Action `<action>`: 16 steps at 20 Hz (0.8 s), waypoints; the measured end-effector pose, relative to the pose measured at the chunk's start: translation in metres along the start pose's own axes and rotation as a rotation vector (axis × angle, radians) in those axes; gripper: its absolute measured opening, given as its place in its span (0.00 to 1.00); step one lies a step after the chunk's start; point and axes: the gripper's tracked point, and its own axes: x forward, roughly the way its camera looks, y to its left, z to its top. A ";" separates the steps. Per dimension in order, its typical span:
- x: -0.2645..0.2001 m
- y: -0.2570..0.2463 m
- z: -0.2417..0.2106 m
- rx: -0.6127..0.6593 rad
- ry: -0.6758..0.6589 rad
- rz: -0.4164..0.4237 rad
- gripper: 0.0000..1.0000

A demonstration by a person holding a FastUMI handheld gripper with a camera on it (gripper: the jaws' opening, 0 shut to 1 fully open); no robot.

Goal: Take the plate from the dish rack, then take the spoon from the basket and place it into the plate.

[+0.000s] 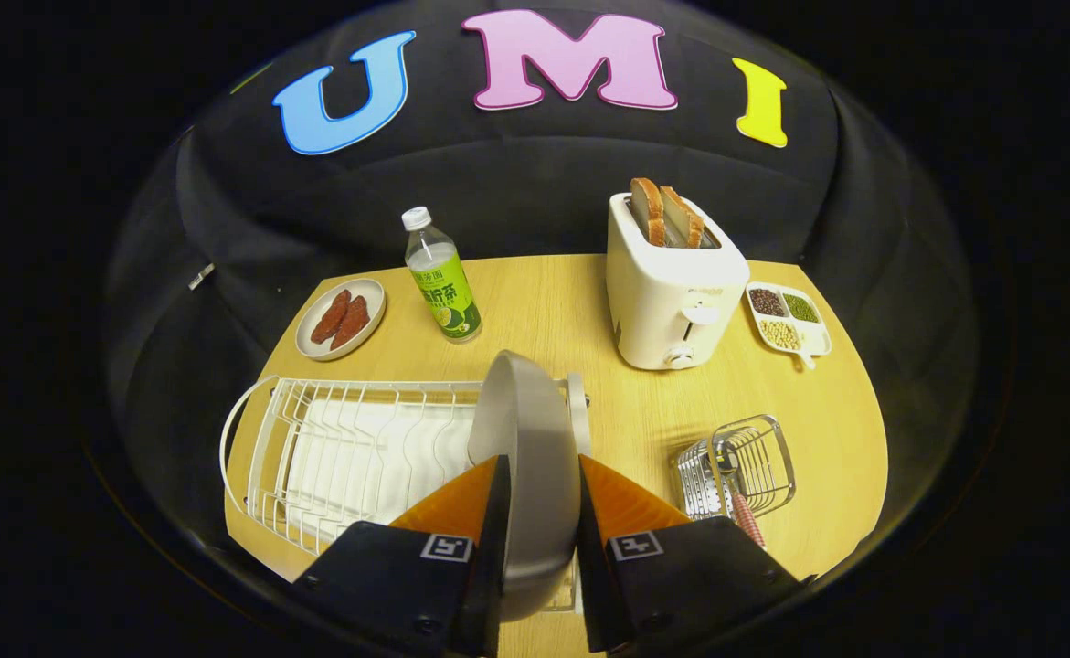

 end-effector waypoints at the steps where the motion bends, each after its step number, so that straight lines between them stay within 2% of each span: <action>1: -0.001 -0.006 -0.001 -0.009 0.003 -0.017 0.37; 4: -0.004 -0.011 0.000 -0.010 -0.008 -0.077 0.30; 7: -0.006 -0.004 0.004 -0.039 -0.013 -0.085 0.30; 16: -0.018 -0.004 0.030 -0.125 -0.058 -0.181 0.30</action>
